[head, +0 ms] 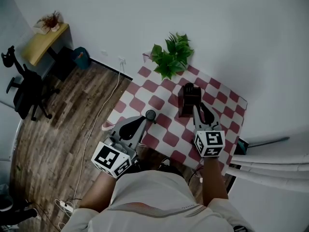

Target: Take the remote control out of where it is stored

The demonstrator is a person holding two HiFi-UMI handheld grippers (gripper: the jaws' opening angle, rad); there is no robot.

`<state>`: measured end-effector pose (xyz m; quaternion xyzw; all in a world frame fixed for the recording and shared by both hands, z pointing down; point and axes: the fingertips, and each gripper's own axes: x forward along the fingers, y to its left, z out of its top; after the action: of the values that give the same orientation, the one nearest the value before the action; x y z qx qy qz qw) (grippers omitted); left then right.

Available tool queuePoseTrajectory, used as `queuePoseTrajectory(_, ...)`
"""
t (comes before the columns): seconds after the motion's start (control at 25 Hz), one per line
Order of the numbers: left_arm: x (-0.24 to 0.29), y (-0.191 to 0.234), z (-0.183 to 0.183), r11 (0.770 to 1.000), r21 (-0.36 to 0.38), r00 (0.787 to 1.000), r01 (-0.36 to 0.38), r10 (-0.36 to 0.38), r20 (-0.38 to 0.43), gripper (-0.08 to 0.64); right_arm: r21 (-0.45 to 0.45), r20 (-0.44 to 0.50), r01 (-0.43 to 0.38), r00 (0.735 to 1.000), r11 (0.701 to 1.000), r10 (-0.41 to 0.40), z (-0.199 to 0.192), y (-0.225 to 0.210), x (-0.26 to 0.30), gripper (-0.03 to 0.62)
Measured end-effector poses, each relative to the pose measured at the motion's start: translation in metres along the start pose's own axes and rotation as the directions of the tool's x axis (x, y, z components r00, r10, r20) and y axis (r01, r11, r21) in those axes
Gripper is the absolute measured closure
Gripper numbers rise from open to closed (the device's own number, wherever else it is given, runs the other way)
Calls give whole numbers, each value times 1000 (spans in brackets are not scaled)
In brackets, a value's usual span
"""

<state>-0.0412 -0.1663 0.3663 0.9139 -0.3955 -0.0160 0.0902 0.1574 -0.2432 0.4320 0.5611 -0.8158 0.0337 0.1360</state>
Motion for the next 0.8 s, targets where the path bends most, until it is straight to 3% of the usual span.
queuePoseTrajectory(0.12, 1, 6, -3, 1000, -8, 1000, -20, 20, -4, 554, -1, -47, -1, 999, 1000, 1, -9, -7, 26, 443)
queuePoseTrajectory(0.4, 8, 21, -9, 997, -26, 998, -67, 67, -22, 554, 23, -171, 68, 983, 997, -63, -43, -34, 86, 410)
queuePoseTrajectory(0.8, 14, 39, -28, 991, -49, 989, -127, 123, -78, 554, -16, -361, 114, 926, 993, -112, -96, -50, 153, 365)
